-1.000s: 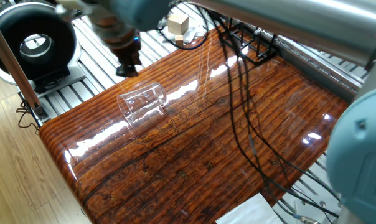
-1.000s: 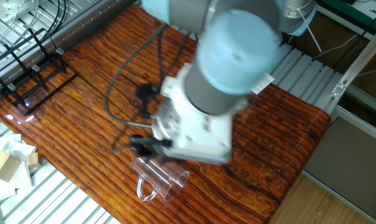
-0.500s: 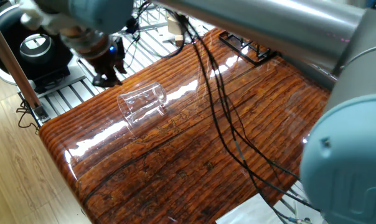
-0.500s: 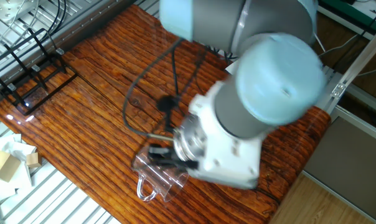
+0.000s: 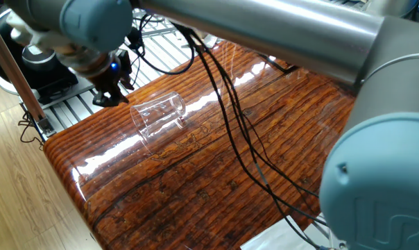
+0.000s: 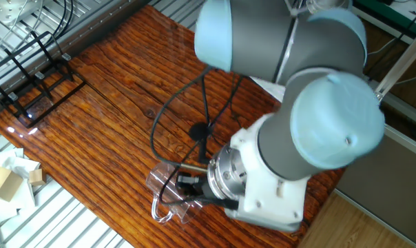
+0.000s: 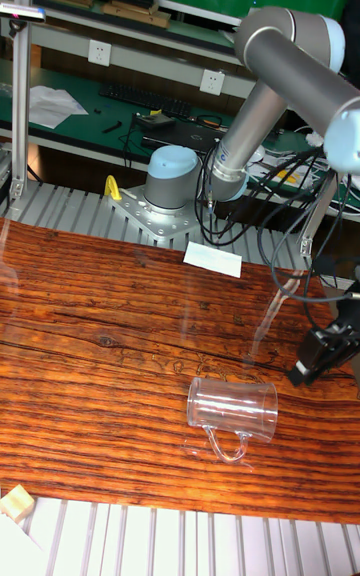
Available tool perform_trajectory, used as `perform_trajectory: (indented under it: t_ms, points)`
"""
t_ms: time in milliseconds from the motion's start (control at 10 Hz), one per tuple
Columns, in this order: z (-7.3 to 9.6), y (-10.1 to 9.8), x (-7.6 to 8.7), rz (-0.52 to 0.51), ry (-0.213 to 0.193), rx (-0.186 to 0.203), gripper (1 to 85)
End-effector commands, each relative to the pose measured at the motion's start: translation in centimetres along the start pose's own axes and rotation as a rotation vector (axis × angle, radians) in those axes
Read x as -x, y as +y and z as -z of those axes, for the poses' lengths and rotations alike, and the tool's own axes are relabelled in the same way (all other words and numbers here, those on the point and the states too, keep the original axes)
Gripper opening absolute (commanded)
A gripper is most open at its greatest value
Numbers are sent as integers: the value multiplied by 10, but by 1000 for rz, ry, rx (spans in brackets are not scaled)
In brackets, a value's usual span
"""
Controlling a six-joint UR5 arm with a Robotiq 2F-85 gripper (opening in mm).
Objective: Take the cup off the cup rack
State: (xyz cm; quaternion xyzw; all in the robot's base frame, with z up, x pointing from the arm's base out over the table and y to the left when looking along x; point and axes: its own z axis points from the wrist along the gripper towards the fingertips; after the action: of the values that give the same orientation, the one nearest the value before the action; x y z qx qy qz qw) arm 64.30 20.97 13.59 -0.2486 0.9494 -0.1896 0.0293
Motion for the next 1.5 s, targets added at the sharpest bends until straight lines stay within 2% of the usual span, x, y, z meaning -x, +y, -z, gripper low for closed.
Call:
perform_trajectory:
  t_ms: [0,300,500,700,800,900,1000,1100,1400]
  points:
    - [-17,-6,7,-5,-4,-40,340]
    - [-25,-13,5,9,-8,-60,350]
    - [-27,-7,8,1,-17,-40,353]
    - [-32,-3,11,-6,-23,-40,357]
    - [-35,0,14,-11,-48,-41,357]
    - [-35,7,16,-20,-58,-25,357]
    - [-36,4,11,-7,-35,-36,357]
    - [-40,-1,4,1,-14,-63,357]
    - [-49,1,3,8,-28,-60,363]
